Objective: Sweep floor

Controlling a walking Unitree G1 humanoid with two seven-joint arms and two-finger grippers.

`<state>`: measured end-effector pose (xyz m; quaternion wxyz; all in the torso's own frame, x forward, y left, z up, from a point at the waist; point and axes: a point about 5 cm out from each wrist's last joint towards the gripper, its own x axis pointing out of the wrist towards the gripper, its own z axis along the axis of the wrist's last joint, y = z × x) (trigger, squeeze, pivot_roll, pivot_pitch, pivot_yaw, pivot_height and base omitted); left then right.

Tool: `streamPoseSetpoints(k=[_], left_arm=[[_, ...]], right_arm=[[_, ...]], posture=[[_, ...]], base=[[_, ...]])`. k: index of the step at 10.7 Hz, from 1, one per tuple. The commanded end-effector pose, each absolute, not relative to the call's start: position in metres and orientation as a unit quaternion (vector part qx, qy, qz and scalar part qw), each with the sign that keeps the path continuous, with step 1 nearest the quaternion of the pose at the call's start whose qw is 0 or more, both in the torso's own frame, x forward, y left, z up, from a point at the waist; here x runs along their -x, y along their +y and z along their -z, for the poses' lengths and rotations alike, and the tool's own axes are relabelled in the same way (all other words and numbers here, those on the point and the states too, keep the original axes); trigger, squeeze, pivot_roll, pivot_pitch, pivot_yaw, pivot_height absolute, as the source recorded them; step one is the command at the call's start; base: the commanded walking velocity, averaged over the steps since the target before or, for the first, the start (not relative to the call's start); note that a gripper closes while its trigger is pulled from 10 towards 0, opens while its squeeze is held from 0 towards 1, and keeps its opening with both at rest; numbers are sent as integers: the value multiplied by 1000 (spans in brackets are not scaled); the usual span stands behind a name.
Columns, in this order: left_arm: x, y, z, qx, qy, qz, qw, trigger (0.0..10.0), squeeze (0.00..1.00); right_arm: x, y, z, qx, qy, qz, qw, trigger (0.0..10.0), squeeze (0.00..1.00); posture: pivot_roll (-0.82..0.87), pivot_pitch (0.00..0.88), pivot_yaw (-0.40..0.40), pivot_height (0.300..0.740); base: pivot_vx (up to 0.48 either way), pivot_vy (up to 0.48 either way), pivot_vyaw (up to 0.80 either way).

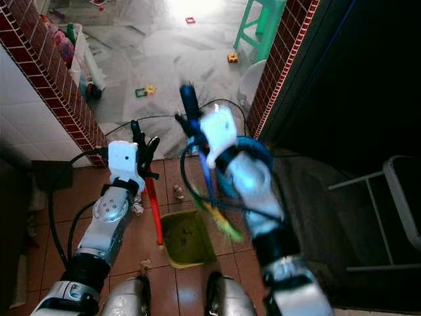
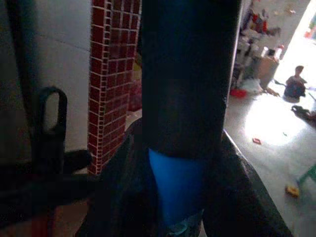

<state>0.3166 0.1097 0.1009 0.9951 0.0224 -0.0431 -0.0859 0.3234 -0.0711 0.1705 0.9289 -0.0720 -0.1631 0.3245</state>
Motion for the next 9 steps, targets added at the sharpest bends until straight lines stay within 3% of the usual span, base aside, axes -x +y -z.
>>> streamPoseSetpoints(k=[1,6,9], left_arm=[[-313,107,-91,-18,-22,89,996,10000,0],[-317,91,-88,1,-10,107,994,10000,0],[-319,87,-81,-8,5,123,992,10000,0]], right_arm=[[-320,-68,-181,67,-189,-317,927,10000,0],[-338,-60,-216,-84,-182,-241,950,10000,0],[-339,-77,-275,-31,-261,-266,927,10000,0]], posture=[[32,214,-51,740],[-6,183,-49,740],[-44,157,-55,740]], base=[[0,0,0],[0,0,0],[0,0,0]])
